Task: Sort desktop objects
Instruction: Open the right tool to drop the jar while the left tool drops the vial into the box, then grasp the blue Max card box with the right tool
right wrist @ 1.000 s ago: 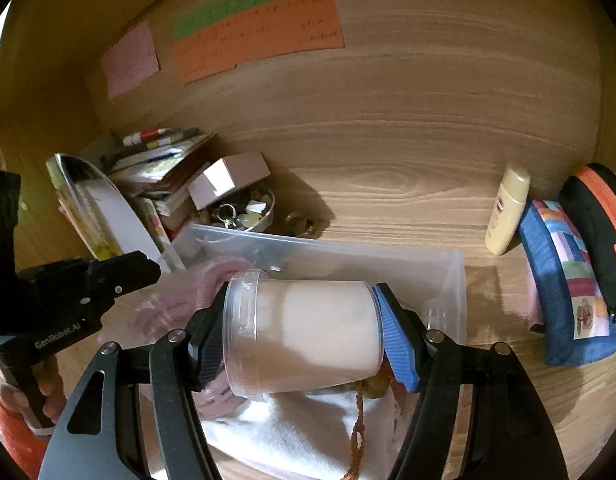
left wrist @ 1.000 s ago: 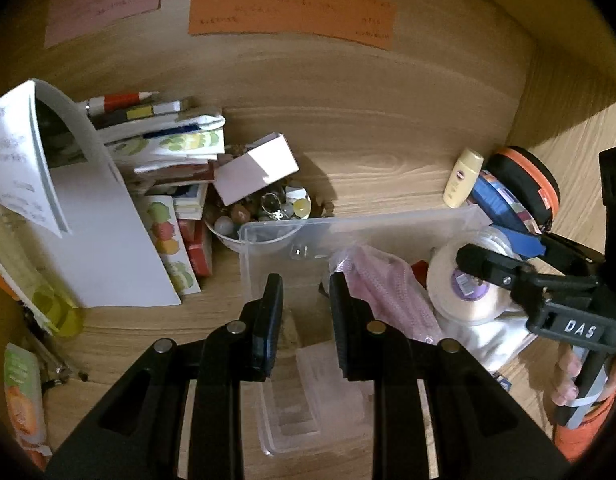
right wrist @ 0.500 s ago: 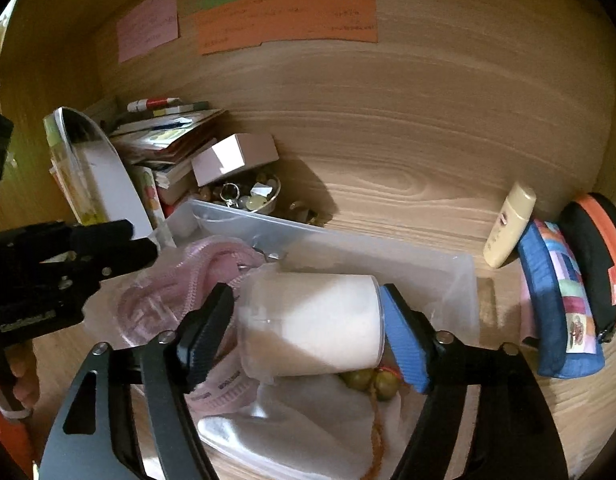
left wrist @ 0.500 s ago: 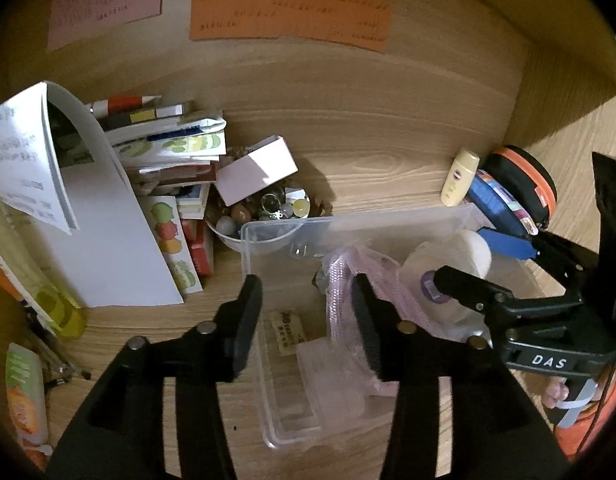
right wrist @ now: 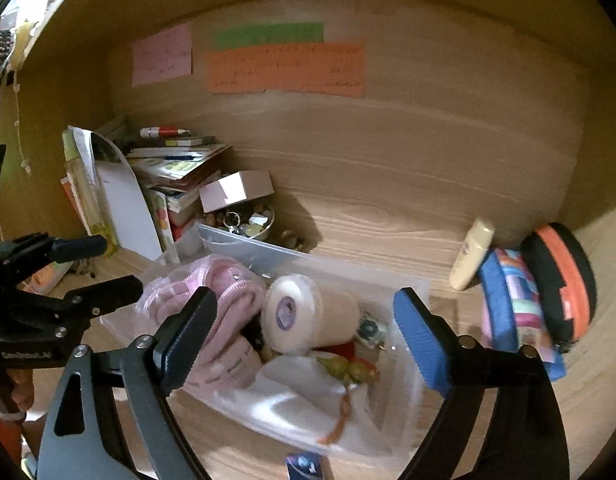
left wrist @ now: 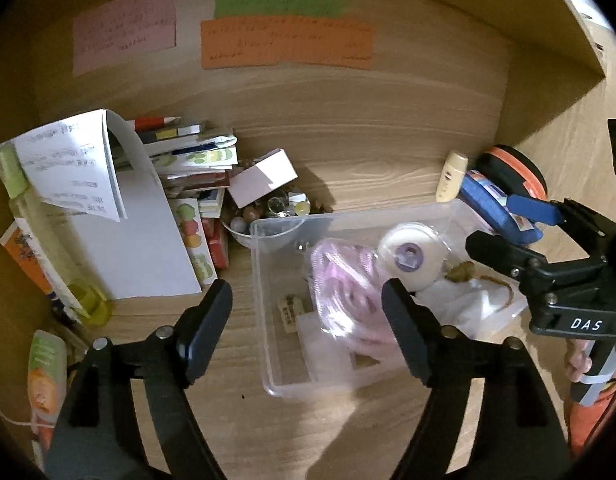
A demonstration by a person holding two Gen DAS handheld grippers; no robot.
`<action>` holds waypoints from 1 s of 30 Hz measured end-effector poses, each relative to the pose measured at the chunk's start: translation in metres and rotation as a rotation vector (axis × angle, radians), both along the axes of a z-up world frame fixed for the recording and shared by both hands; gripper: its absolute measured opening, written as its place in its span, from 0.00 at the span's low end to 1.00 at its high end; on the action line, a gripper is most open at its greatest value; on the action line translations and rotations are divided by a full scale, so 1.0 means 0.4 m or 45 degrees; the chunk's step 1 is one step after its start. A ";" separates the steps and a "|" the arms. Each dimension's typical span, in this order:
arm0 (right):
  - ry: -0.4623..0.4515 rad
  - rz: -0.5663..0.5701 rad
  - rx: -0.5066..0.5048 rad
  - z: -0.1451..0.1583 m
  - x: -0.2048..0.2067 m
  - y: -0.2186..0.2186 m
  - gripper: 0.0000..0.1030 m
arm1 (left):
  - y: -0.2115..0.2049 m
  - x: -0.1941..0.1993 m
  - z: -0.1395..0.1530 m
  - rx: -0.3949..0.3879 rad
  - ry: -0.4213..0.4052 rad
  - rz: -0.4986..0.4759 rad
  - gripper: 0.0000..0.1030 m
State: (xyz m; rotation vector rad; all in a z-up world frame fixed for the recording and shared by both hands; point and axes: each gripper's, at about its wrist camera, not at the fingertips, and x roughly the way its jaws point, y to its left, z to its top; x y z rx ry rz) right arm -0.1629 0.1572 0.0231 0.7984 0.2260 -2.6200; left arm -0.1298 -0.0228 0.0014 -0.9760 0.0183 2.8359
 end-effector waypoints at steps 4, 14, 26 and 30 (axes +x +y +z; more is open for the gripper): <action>0.006 -0.012 0.000 -0.001 0.033 0.035 0.88 | 0.022 0.027 0.000 -0.002 0.006 -0.021 0.84; -0.095 -0.037 0.052 -0.074 0.100 0.128 0.91 | 0.069 0.097 -0.041 -0.025 -0.025 -0.067 0.89; -0.281 0.019 0.107 -0.210 0.151 0.139 0.86 | 0.054 0.143 -0.155 0.048 -0.181 -0.081 0.90; -0.334 0.051 0.170 -0.247 0.143 0.113 0.63 | 0.046 0.152 -0.180 0.077 -0.200 -0.084 0.90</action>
